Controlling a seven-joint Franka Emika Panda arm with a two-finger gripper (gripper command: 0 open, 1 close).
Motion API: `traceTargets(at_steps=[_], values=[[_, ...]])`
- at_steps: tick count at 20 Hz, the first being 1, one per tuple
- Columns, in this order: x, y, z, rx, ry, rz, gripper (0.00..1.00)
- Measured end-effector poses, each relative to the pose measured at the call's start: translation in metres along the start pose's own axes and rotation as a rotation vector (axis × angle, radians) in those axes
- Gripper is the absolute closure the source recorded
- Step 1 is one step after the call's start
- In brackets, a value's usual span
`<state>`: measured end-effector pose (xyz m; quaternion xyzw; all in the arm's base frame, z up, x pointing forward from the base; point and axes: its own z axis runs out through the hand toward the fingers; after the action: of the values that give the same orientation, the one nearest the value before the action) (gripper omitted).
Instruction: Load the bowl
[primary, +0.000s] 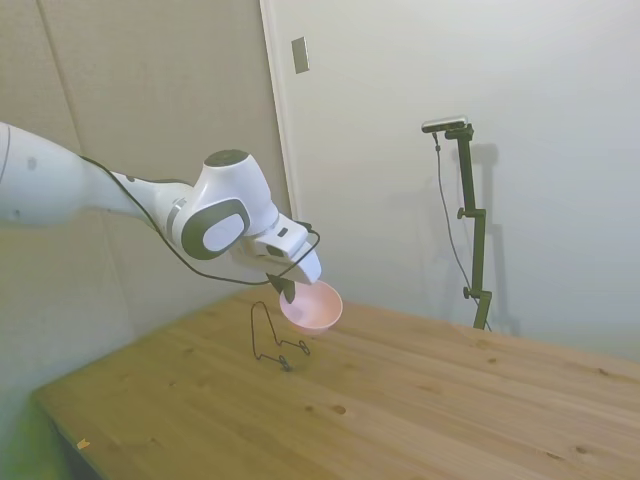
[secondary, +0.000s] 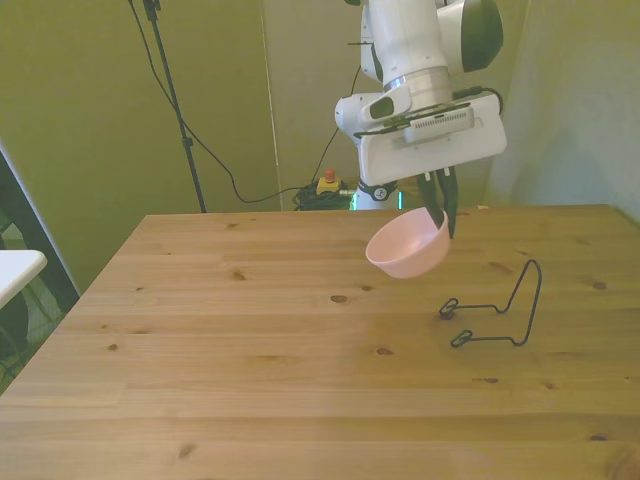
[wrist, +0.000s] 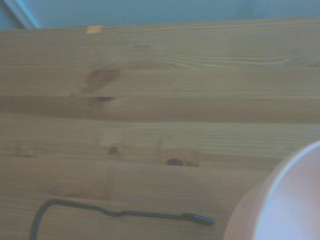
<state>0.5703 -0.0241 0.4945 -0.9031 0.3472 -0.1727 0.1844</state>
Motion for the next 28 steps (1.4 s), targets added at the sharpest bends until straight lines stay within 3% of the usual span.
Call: traceTargets(at_steps=[5, 10, 18, 28], values=[[-0.018, -0.012, 0.021, 0.115, -0.101, -0.037, 1.0], [-0.011, 0.005, 0.022, 0.236, -0.187, -0.03, 1.0], [-0.005, 0.021, 0.033, 0.263, -0.228, -0.023, 1.0], [-0.011, 0.022, 0.055, 0.444, -0.293, -0.005, 1.0]])
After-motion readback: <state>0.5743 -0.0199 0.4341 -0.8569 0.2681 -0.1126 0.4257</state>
